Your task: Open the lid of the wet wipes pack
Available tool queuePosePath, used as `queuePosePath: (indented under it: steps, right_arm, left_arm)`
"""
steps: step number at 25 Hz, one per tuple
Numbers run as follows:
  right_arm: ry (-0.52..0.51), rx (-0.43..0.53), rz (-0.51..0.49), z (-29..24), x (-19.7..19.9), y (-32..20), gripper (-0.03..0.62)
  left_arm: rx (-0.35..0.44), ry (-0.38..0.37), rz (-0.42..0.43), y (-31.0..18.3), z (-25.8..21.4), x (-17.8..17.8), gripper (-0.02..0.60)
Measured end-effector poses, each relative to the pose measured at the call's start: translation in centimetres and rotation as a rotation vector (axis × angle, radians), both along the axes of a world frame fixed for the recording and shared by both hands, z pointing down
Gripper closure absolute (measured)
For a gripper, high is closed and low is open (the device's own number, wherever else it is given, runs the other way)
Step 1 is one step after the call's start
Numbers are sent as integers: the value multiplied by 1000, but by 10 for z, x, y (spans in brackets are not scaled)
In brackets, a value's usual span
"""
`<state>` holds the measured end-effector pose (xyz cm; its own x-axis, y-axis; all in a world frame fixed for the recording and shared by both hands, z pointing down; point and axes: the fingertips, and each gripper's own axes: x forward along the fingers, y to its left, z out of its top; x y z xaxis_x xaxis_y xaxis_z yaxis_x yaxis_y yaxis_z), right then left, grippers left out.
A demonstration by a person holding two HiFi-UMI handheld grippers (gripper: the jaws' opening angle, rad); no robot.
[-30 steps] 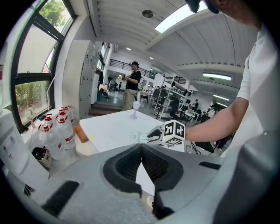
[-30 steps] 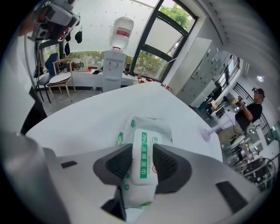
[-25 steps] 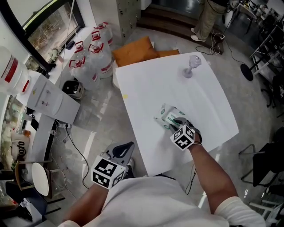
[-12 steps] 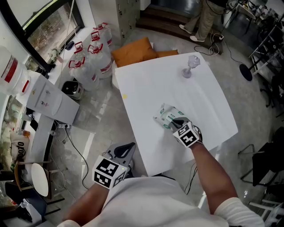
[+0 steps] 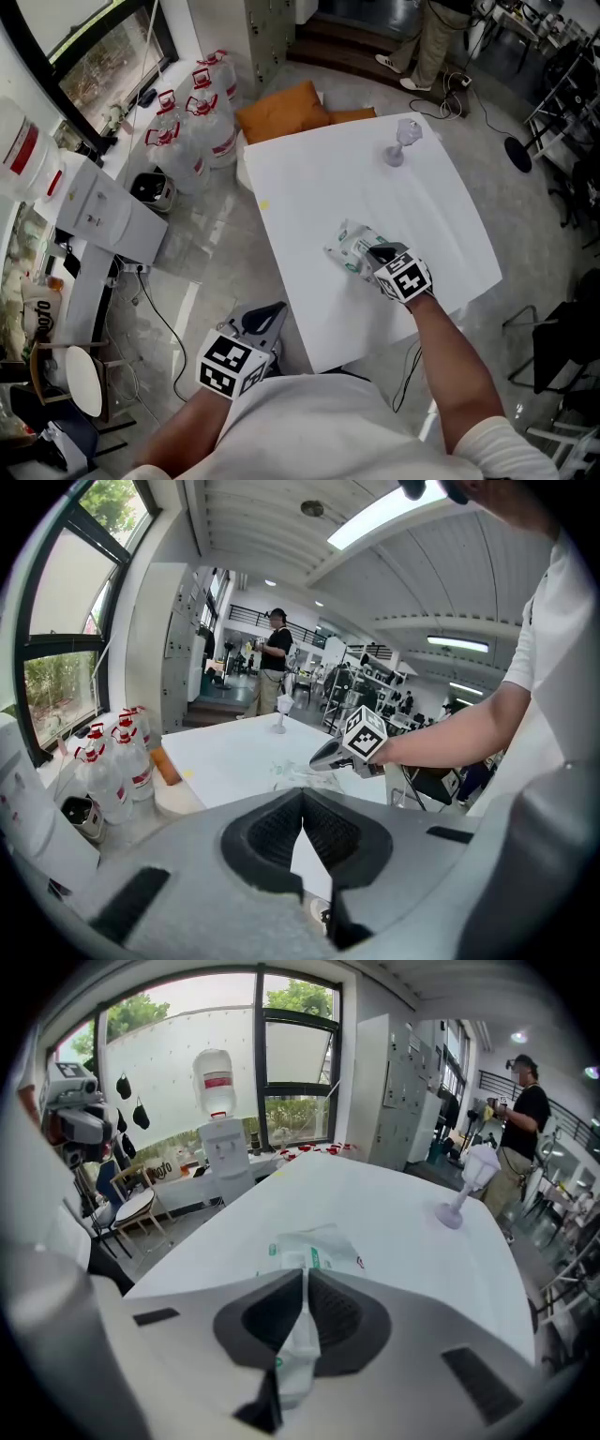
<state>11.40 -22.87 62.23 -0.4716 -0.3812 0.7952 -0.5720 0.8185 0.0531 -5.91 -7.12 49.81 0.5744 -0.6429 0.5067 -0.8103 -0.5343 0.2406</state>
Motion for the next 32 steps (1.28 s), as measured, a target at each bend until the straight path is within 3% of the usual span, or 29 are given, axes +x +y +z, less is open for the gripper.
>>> queuePosePath:
  steps: [18,32]
  right_arm:
    - [111,225,22,-22,17,-27,572]
    - [126,208,66,-10,34,-62,553]
  left_arm:
    - [16,-6,2,-4,-5,5,574]
    - [8,-18,-39,-17,-3,2,573]
